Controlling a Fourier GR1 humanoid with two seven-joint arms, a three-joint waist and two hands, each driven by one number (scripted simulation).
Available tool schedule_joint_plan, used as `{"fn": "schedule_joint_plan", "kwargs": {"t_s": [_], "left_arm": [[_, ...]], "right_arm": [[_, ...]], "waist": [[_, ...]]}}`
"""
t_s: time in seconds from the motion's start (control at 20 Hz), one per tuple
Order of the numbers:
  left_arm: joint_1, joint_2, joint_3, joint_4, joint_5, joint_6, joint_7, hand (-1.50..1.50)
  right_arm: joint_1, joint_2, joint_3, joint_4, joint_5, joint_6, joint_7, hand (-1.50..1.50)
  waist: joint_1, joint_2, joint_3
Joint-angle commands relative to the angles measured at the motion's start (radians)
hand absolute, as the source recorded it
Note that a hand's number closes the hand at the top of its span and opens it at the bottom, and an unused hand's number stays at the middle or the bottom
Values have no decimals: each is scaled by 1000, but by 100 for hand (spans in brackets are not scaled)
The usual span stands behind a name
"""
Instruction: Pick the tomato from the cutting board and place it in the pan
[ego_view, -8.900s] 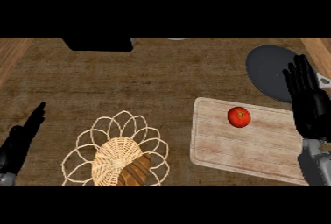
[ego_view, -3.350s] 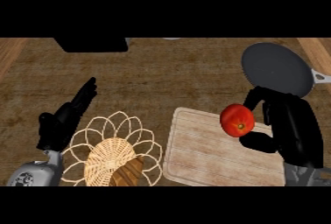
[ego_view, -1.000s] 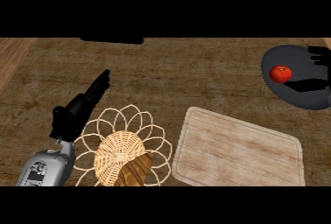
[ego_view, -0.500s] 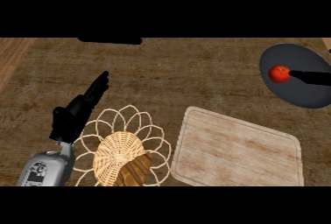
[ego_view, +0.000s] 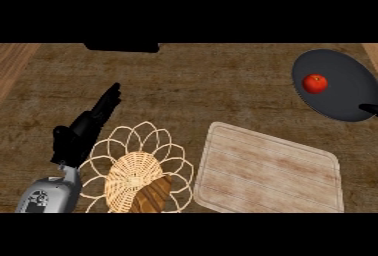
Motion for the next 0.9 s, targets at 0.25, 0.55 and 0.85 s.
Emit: {"fn": "schedule_joint_plan", "kwargs": {"t_s": [0.25,0.55,0.85], "left_arm": [[-6,-7,12,-5,-8,16,26,0],[-13,-19,13,88,-30,18,-28,0],[36,-21,13,5,-10,3,-11,0]], "right_arm": [[132,-8,-11,-8,-20,134,-192,-150],[184,14,7,-14,-12,157,-251,-150],[239,38,1,-27,-35,138,-296,-150]], "waist": [[-17,-10,-3],[-28,-12,-4],[-29,-19,-5]]}}
